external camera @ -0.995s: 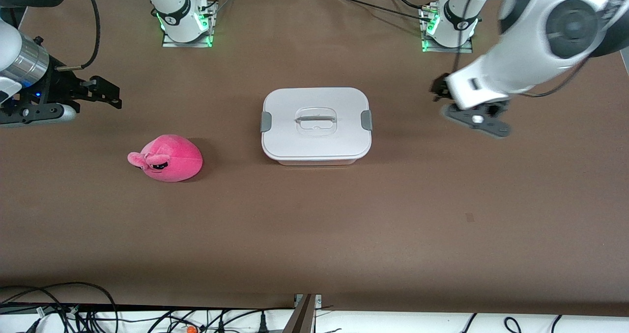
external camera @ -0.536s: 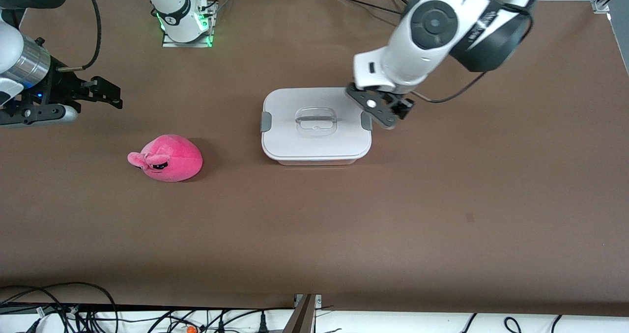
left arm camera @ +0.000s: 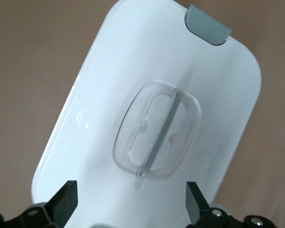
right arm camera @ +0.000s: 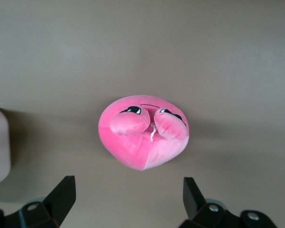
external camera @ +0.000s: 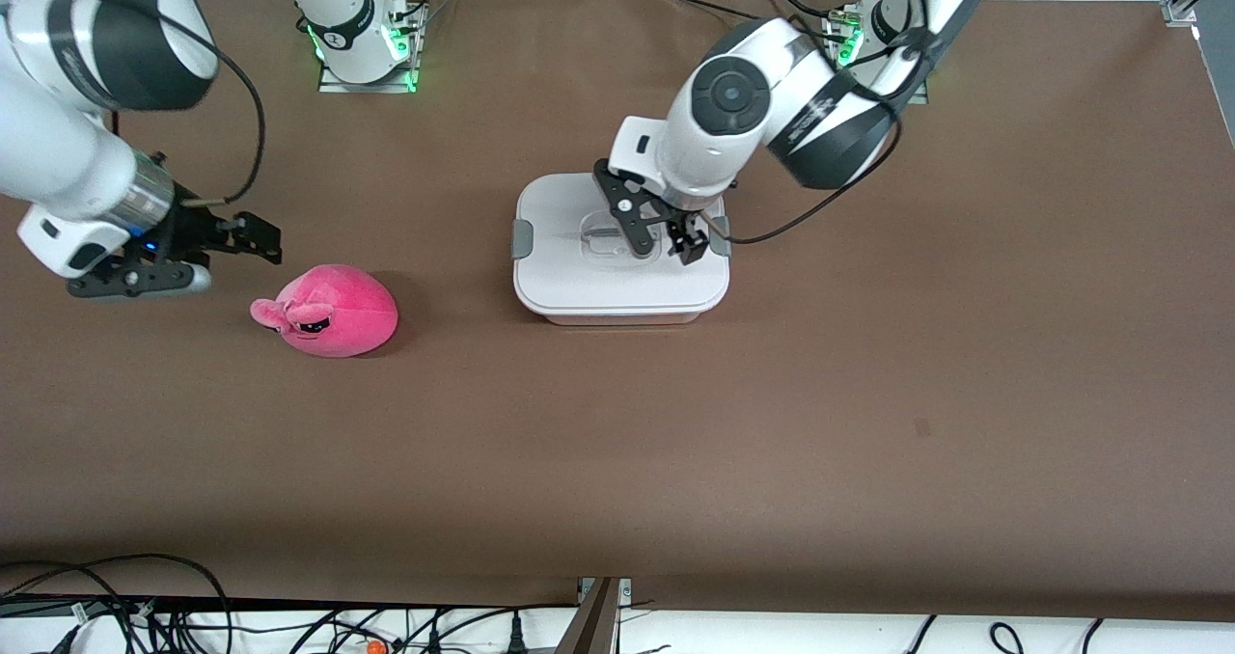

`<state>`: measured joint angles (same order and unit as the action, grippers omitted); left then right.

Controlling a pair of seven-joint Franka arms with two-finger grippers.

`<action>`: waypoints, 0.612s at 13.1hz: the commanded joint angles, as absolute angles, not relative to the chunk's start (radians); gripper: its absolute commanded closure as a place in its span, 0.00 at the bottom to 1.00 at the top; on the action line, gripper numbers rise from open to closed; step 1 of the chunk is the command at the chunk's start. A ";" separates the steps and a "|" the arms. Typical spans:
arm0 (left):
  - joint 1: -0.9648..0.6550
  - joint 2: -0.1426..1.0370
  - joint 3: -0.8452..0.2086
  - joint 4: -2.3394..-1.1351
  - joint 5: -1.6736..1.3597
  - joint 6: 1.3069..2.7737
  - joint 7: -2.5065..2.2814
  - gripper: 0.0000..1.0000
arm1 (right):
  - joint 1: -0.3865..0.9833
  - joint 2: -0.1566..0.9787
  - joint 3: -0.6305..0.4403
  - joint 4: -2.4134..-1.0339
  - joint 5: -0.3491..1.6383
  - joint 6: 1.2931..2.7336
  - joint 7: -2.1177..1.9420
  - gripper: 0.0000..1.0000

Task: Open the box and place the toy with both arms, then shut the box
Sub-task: 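Reach the left gripper to the lid handle while the right gripper approaches the toy, then grasp the lid handle with the left gripper while the right gripper grasps the toy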

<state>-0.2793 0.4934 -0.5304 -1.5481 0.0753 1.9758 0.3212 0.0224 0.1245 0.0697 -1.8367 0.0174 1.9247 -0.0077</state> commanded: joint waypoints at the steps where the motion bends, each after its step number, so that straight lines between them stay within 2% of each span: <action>1: -0.340 0.520 -0.535 -1.534 0.150 2.006 0.345 0.00 | 0.009 0.179 0.078 -1.864 0.017 2.006 -0.012 0.00; 3: -0.371 0.544 -0.546 -1.534 0.251 2.006 0.347 0.00 | 0.009 0.222 0.078 -1.873 0.020 2.055 -0.011 0.00; 8: -0.377 0.581 -0.575 -1.532 0.334 2.028 0.342 0.00 | 0.009 0.227 0.078 -1.977 0.040 2.140 -0.012 0.00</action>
